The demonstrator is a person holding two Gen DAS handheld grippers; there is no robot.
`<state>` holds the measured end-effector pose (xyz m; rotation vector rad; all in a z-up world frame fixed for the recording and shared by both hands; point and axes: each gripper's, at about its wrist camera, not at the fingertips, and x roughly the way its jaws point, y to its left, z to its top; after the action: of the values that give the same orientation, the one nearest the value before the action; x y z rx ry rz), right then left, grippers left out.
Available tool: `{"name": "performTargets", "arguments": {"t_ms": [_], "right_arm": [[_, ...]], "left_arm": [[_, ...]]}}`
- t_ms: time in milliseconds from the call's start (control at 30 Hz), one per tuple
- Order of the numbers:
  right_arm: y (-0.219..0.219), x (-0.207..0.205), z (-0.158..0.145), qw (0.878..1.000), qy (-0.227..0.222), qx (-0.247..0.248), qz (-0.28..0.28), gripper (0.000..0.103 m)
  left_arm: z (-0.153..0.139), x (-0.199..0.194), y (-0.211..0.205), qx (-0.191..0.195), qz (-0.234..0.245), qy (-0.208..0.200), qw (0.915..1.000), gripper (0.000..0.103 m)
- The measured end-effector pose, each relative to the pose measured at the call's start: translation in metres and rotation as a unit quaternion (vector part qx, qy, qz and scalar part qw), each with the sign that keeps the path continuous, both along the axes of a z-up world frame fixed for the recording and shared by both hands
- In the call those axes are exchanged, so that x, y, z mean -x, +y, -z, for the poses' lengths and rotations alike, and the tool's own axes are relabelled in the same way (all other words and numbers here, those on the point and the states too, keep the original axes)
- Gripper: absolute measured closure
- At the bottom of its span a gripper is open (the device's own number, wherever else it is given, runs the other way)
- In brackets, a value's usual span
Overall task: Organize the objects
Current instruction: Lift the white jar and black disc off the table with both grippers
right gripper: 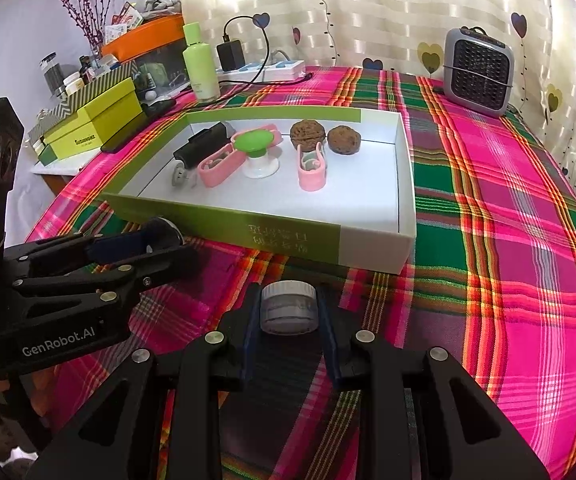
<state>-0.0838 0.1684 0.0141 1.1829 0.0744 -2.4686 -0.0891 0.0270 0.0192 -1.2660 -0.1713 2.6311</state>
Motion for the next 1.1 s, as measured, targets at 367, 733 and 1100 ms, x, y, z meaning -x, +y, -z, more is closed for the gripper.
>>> {"name": "performTargets", "arguments": {"t_ms": [367,733,1100], "right_arm": [[-0.001,-0.004,-0.009,1.0,0.011,-0.003,0.005,0.075],[-0.006,-0.007,-0.025,1.0,0.031,-0.002,0.001,0.075],[-0.006,-0.002,-0.038,0.999,0.045,-0.001,0.003,0.075]], "left_arm": [[-0.014,-0.01,-0.002,0.015,-0.003,0.023,0.9996,0.058],[-0.034,-0.015,-0.008,0.019,-0.001,0.047,0.9987,0.058],[-0.049,-0.01,-0.008,0.02,0.001,0.061,0.9979,0.058]]}}
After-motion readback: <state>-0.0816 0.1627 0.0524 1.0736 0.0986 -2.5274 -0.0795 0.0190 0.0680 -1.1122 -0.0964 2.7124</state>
